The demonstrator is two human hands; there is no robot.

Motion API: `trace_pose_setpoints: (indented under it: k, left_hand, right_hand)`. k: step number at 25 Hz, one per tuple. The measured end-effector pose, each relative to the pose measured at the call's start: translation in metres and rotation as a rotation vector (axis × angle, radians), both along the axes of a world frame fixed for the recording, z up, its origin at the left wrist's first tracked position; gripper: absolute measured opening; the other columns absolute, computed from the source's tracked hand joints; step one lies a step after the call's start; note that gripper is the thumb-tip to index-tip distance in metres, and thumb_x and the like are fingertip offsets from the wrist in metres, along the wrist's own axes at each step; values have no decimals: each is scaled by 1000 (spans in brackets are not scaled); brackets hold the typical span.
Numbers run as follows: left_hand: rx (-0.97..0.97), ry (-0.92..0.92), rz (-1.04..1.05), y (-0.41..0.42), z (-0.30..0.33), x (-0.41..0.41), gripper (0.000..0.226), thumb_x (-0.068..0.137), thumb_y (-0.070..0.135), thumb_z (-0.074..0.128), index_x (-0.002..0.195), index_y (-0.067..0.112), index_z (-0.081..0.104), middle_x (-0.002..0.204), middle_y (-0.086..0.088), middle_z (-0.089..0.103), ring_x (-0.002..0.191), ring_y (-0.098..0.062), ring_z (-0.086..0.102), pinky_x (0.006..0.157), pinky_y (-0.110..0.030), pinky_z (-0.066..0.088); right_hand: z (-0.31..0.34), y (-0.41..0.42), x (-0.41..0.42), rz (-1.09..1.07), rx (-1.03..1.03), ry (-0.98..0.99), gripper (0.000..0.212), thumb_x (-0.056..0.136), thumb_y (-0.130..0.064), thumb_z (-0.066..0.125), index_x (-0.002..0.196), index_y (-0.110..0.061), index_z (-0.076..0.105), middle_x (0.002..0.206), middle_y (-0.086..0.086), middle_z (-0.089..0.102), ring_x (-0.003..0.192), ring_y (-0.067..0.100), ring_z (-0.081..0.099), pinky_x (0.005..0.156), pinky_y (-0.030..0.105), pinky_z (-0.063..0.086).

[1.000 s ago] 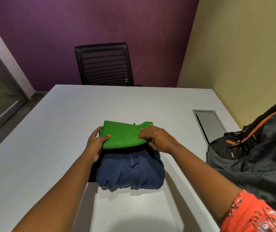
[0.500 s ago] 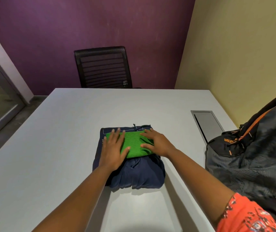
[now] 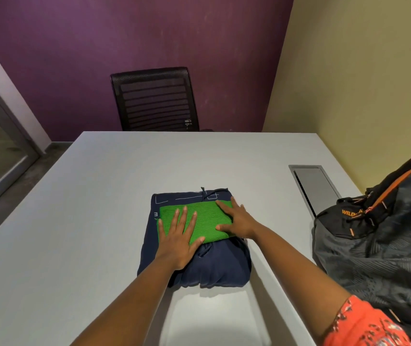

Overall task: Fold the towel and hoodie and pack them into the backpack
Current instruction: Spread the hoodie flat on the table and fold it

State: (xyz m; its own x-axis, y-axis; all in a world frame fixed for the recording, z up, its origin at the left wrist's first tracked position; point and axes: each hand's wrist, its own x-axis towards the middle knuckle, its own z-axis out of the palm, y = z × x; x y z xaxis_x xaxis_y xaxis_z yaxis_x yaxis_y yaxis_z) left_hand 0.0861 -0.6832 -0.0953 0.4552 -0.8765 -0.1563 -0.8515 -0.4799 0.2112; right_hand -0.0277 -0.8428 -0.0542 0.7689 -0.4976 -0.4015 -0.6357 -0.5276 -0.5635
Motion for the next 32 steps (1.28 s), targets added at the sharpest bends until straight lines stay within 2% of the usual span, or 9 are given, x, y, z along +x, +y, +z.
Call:
trace_pose_setpoints:
  k: [2, 6, 15, 20, 23, 25, 27, 29, 32]
  left_hand:
    - [-7, -7, 2, 2, -4, 0, 104, 44, 79, -40, 134, 26, -32, 140, 3, -41, 123, -7, -49, 101, -50, -26]
    - [-33, -8, 15, 5, -9, 1, 101, 51, 75, -41, 135, 21, -30, 142, 4, -39, 129, -10, -42, 105, -50, -24]
    - [-82, -38, 13, 15, -17, 31, 95, 58, 77, -34, 139, 30, -23, 144, 5, -34, 134, -11, -35, 104, -48, -23]
    - [-29, -106, 41, 33, -14, 63, 97, 55, 73, -39, 138, 25, -25, 143, 5, -35, 133, -19, -31, 110, -49, -15]
    - [-2, -219, 38, 36, -15, 66, 76, 87, 62, -14, 148, 20, 3, 156, -6, 14, 143, -26, 2, 114, -50, -2]
    - [6, -169, -10, 32, -13, 60, 59, 95, 44, 16, 148, 19, 11, 145, -8, 41, 137, -26, 26, 110, -48, 8]
    - [-88, -85, -44, 29, -16, 55, 66, 91, 37, 26, 149, 20, 0, 145, -3, 41, 135, -25, 36, 109, -45, 11]
    - [-146, -103, -61, 35, -19, 54, 63, 96, 42, 22, 148, 24, -8, 150, 0, 28, 140, -18, 26, 110, -43, 8]
    - [-164, -74, -118, 38, -25, 58, 77, 83, 77, 9, 142, 36, -19, 155, 8, -5, 141, -6, -18, 113, -39, -17]
  right_hand:
    - [-8, 0, 2, -157, 175, 13, 96, 85, -31, 67, 147, -39, -6, 156, 17, -14, 144, 40, 9, 118, 44, 18]
    - [-14, 1, 6, -265, 396, -30, 100, 86, -23, 66, 147, -34, -12, 155, 8, 21, 139, 30, 30, 111, 43, 30]
    - [-20, 18, 37, -265, 284, -50, 102, 85, -30, 67, 148, -27, -13, 148, 11, 37, 132, 30, 41, 111, 39, 34]
    - [-12, 43, 60, -136, 31, -48, 102, 86, -35, 64, 145, -33, -20, 158, 14, -3, 144, 34, 14, 115, 50, 21]
    - [-5, 54, 67, 211, -472, -60, 79, 94, -24, 53, 150, -28, -2, 157, 8, -16, 146, 29, -10, 116, 57, 8]
    - [-6, 56, 65, 412, -516, -61, 66, 98, -26, 42, 151, -20, 4, 159, 8, -10, 146, 26, -11, 118, 52, 3]
    - [-11, 56, 59, 479, -449, 48, 84, 92, -50, 45, 150, -15, -5, 157, 9, -17, 145, 25, -16, 117, 48, -6]
    - [-12, 53, 54, 564, -449, 130, 116, 74, -65, 60, 148, -13, -13, 154, 9, -26, 143, 26, -23, 115, 48, -11]
    - [-17, 50, 55, 635, -507, 145, 130, 65, -61, 71, 147, -13, -18, 153, 12, -28, 141, 28, -26, 115, 48, -11]
